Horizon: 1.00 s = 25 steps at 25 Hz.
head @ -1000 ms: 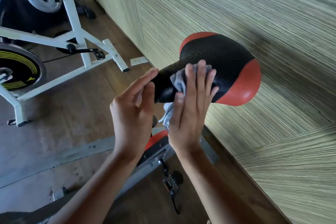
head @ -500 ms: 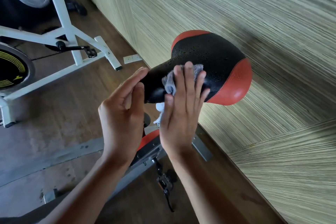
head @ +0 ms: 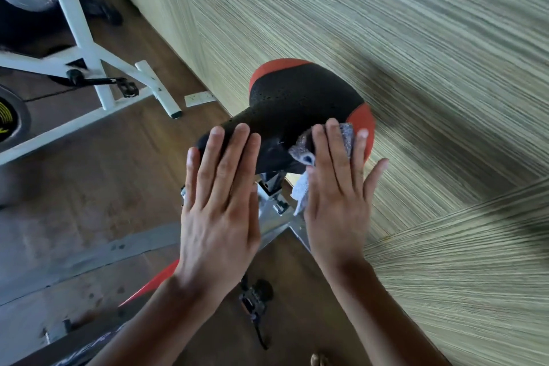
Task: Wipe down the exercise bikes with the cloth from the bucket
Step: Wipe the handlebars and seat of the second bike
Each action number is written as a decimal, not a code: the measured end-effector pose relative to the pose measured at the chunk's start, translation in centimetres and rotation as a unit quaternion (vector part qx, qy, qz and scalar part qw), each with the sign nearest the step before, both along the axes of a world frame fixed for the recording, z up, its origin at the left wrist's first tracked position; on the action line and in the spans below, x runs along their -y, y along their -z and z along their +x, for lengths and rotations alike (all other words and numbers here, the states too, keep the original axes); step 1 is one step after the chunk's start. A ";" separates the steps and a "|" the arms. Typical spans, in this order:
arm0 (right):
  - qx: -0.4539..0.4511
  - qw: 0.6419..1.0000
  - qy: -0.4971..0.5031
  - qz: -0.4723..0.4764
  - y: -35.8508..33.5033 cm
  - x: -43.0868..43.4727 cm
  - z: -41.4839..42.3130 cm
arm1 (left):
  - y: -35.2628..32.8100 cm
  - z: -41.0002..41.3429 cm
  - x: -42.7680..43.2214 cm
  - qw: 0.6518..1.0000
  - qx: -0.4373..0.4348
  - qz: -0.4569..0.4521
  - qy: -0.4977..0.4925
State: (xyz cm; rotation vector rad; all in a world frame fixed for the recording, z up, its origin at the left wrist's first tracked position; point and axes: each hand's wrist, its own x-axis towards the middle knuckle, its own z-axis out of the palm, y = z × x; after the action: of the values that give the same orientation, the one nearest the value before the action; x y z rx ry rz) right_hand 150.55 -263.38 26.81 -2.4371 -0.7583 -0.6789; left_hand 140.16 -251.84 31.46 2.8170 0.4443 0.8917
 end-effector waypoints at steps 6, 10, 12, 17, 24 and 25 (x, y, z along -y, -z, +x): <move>-0.062 0.998 -0.011 0.030 -1.3 -1.1 0.7 | 0.5 0.5 0.1 0.999 -0.014 0.040 -0.032; -0.212 0.955 -0.007 0.206 -2.5 1.4 3.4 | 0.5 0.5 0.6 0.998 -0.021 0.041 -0.049; -0.261 0.924 -0.033 0.277 -4.1 0.4 5.5 | 0.7 0.7 0.6 0.997 -0.019 0.047 -0.063; -0.255 0.944 -0.082 0.193 -4.0 1.9 2.7 | 0.5 1.0 1.0 0.996 -0.024 0.041 -0.081; -0.347 0.927 -0.094 0.106 -7.0 1.6 6.8 | -2.6 1.0 2.3 0.991 -0.070 -0.012 -0.110; -0.346 0.927 -0.104 0.102 -7.2 1.7 6.5 | -3.4 1.3 2.3 0.991 -0.070 -0.024 -0.114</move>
State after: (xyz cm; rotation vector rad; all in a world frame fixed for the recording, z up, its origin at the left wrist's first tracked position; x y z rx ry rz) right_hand 157.08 -265.08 34.00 -2.1352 -0.5949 0.1885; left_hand 141.42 -254.11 34.86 2.8359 0.8102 0.7103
